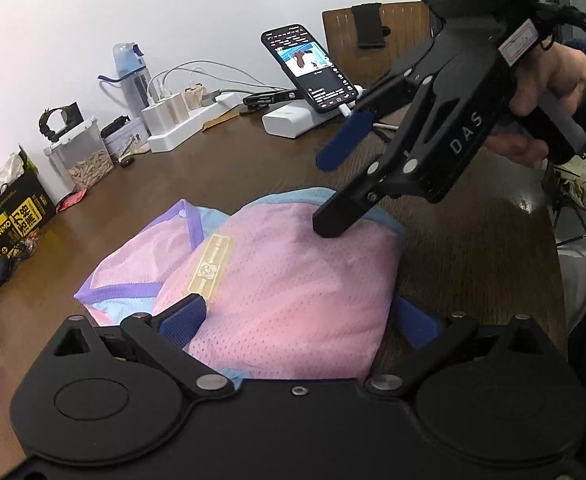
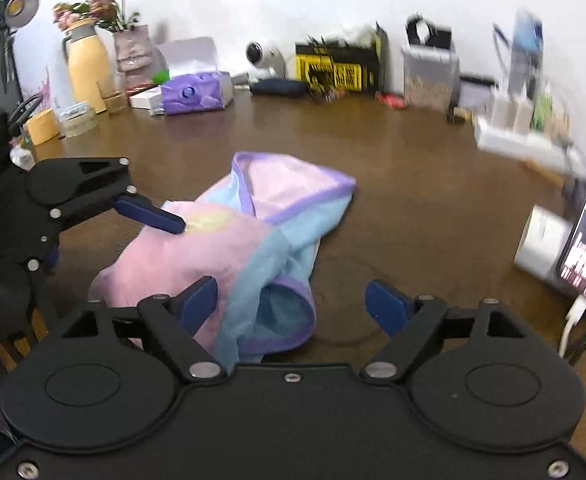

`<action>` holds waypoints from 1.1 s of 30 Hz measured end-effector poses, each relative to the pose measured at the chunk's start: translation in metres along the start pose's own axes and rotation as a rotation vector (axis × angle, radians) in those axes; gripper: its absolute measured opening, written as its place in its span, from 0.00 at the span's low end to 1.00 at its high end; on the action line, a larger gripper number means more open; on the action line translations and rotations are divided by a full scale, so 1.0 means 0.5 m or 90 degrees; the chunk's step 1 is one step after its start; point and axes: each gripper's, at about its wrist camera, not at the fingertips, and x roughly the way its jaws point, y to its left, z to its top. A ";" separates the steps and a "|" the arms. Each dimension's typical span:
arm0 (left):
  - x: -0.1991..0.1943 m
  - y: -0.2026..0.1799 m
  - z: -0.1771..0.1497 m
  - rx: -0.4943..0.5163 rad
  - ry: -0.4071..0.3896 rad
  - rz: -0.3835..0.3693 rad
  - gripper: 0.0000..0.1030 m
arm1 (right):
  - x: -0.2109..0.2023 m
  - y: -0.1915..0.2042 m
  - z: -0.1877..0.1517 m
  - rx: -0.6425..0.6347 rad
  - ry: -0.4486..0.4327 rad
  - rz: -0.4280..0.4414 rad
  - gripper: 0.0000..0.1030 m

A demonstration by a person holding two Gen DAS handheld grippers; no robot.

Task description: Fold clothes

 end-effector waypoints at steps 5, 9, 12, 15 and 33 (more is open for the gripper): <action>0.000 0.003 -0.003 -0.007 0.000 -0.004 1.00 | 0.029 -0.016 -0.002 0.048 0.041 0.069 0.48; -0.001 0.008 -0.004 -0.017 0.001 -0.006 1.00 | 0.032 -0.025 -0.005 0.087 0.037 0.118 0.16; -0.004 0.004 -0.002 -0.007 0.005 -0.002 1.00 | 0.021 -0.031 0.001 0.109 0.021 0.145 0.13; -0.007 0.004 -0.001 -0.003 0.010 -0.001 1.00 | 0.010 -0.045 0.007 0.168 -0.002 0.220 0.12; -0.047 0.026 0.011 -0.034 -0.033 -0.048 1.00 | 0.006 -0.082 -0.018 0.229 0.012 0.176 0.78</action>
